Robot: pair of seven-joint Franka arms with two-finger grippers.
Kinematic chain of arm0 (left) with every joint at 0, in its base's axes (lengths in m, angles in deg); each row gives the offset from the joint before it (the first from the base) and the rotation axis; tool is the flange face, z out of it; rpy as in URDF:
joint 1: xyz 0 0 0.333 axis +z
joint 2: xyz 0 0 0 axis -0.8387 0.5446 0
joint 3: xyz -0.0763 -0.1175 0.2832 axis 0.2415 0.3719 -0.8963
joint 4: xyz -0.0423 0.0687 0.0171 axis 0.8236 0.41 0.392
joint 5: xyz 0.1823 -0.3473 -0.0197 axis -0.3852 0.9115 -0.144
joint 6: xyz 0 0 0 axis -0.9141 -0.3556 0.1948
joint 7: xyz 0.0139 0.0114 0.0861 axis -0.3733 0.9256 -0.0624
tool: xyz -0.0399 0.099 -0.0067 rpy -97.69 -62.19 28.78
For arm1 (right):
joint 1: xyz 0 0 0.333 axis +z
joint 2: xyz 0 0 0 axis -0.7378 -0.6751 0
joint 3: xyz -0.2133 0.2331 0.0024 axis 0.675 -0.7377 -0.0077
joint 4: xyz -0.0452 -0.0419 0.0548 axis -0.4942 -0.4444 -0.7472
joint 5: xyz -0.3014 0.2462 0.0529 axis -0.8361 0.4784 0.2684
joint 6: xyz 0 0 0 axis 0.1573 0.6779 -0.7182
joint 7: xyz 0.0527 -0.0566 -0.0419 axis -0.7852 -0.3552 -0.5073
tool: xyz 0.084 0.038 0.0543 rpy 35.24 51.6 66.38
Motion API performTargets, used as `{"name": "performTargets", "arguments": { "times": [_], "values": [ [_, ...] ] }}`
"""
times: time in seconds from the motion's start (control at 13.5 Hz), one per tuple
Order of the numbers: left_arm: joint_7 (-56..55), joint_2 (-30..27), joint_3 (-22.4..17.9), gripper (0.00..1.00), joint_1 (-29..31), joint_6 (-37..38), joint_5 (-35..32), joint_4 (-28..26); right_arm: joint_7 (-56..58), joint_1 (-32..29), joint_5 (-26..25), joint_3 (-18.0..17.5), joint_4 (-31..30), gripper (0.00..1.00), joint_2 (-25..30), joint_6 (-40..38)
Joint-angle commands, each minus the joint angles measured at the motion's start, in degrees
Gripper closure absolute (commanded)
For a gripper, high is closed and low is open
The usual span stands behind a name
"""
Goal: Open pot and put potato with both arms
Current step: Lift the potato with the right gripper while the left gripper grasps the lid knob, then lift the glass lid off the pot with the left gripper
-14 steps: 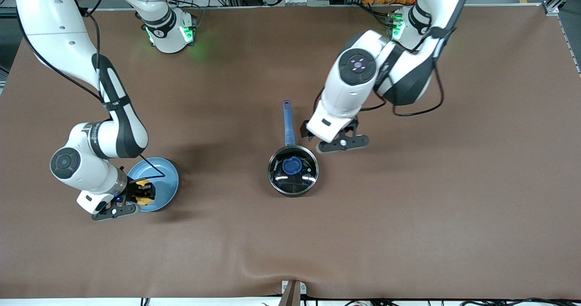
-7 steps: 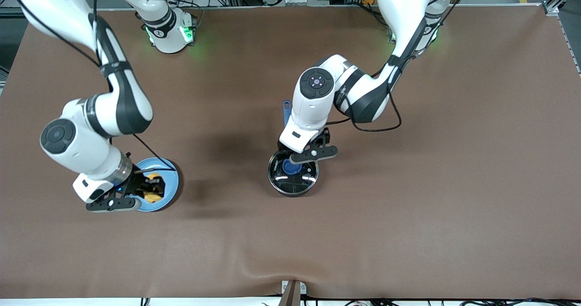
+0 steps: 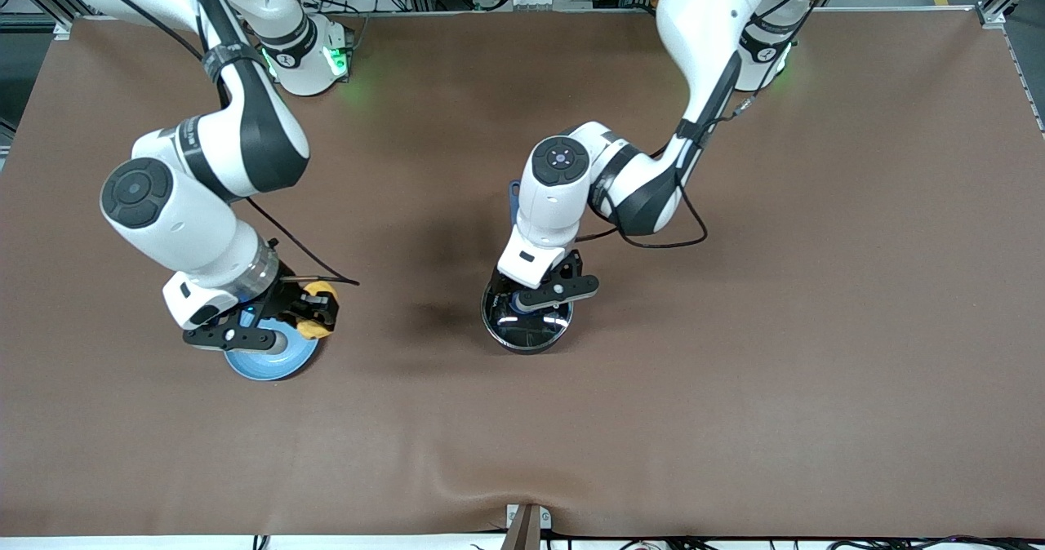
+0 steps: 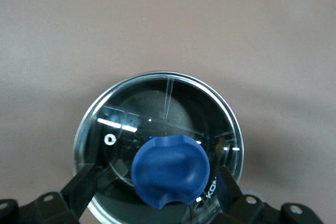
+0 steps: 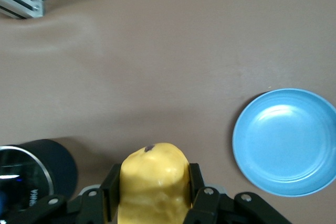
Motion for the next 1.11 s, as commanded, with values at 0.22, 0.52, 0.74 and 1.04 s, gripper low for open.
{"name": "performTargets", "arguments": {
  "times": [0.22, 0.52, 0.74, 1.04],
  "values": [
    [-2.29, 2.5, -1.75, 0.0, -1.61, -1.11, -1.32, 2.23, -8.09, 0.31, 4.16, -2.22, 0.35, 0.82, 1.51, -0.96],
    [-2.29, 3.03, -1.83, 0.0, -1.61, -2.51, -1.32, 2.23, -12.13, 1.97, 4.35, -2.22, 0.79, 0.82, 2.13, -0.96],
    [-2.2, 3.47, -1.83, 0.0, -1.61, -3.22, -1.32, 2.23, -14.77, 3.73, 4.26, -2.04, 1.94, 0.82, 2.13, -0.87],
    [-2.38, 4.17, -1.83, 0.05, -1.7, -3.84, -1.32, 2.23, -14.86, 5.93, 4.17, -1.95, 3.43, 0.83, 2.13, -0.87]
  ]
}}
